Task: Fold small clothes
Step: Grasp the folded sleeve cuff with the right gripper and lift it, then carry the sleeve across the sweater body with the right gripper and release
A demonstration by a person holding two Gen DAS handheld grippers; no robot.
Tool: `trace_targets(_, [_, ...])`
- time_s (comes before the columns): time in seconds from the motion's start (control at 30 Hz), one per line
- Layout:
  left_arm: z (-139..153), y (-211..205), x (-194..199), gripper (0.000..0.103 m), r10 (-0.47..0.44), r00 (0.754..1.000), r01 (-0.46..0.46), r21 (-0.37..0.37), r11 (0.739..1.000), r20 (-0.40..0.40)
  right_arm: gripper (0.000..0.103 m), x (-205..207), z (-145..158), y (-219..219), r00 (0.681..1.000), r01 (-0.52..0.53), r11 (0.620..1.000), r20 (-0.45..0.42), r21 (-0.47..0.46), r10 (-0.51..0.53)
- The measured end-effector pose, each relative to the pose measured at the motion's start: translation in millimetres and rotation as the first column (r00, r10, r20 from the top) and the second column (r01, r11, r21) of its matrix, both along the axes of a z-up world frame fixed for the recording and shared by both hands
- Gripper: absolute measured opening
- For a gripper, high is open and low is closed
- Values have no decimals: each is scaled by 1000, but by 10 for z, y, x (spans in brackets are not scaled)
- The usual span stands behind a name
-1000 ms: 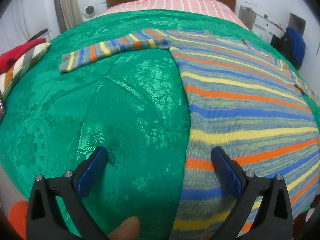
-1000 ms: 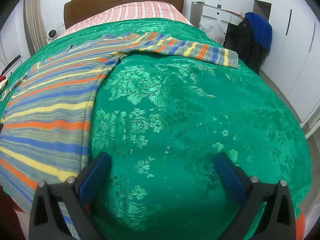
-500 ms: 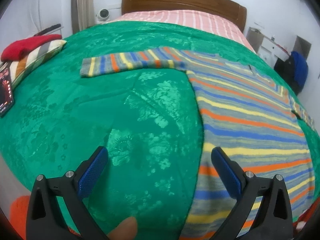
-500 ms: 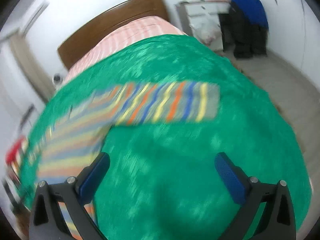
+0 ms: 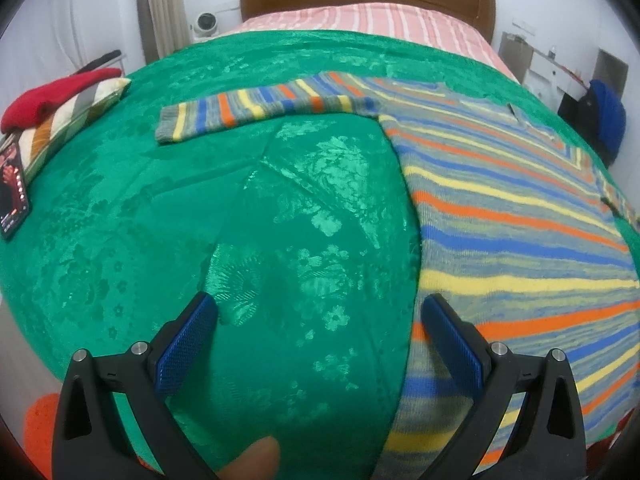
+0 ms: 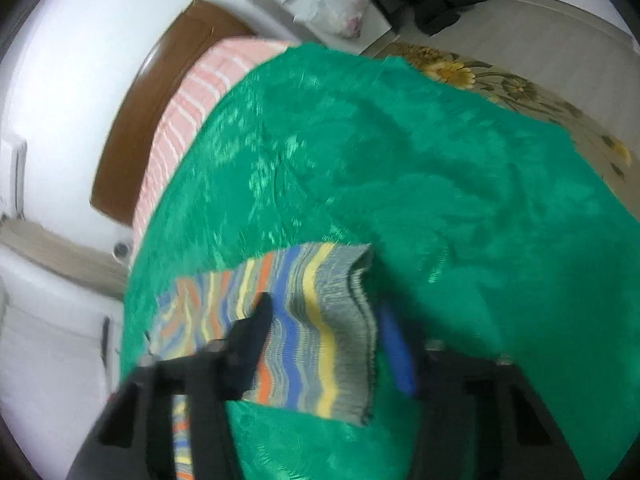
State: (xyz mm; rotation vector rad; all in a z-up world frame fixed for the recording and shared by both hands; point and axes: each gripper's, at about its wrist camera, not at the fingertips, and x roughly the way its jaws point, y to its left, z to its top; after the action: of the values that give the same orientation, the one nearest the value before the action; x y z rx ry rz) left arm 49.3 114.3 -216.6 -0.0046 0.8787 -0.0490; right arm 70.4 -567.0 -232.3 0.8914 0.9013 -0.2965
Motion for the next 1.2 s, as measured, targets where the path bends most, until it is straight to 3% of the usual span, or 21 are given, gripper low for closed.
trace_targets(0.07, [3,10,-6,103,-1,1000,1,-8,1000,0,2,10,15,30,999,10,1000,-40,-24,-10])
trace_targets(0.17, [4,35,-10,103,-1,1000,2,-27,1000,2,2,120,308,198,997,-19,986,-81,-168,5])
trace_targets(0.27, [-2,51,-3,103,-5,1000,5,-45,999,2,2,363,800,603,993,-121,963,-24,-242,119])
trace_targets(0.37, [8,65,20,102,-13,1000,13,-69,998,6,2,766,1357,1274,953,-271,923,62,-274,298])
trace_targets(0.53, [-22,84,46,102,-29,1000,29,-82,996,-1,2,1451,1731,2452,847,-472,836,121,-280,518])
trace_targets(0.63, [-26,64,36,103,-40,999,40,-70,997,3,3,1765,1641,3070,796,-546,791,122,-276,593])
trace_targets(0.7, [-24,56,32,103,-45,999,45,-66,997,6,7,1894,1452,3348,779,-583,785,132,-208,613])
trace_targets(0.73, [-24,57,33,102,-46,999,46,-68,997,5,22,1984,1291,3442,780,-597,791,136,-131,611])
trace_targets(0.77, [-26,63,31,103,-46,999,46,-71,996,5,51,2037,1166,3480,786,-599,797,139,-72,603])
trace_targets(0.8, [-25,68,29,103,-45,999,46,-76,996,5,66,2048,1063,3507,796,-592,806,149,-12,587])
trace_targets(0.9, [-24,73,30,103,-46,999,46,-79,996,6,66,1935,841,3364,820,-562,823,183,85,542])
trace_targets(0.97, [-28,69,38,103,-46,999,46,-77,996,7,66,1839,783,3247,828,-554,829,161,79,538])
trace_targets(1.1, [-37,56,51,103,-40,999,41,-78,996,8,66,1501,590,2899,829,-558,826,99,75,551])
trace_targets(1.2, [-45,49,52,103,-39,999,40,-74,996,9,66,1143,264,2620,824,-563,822,-16,84,566])
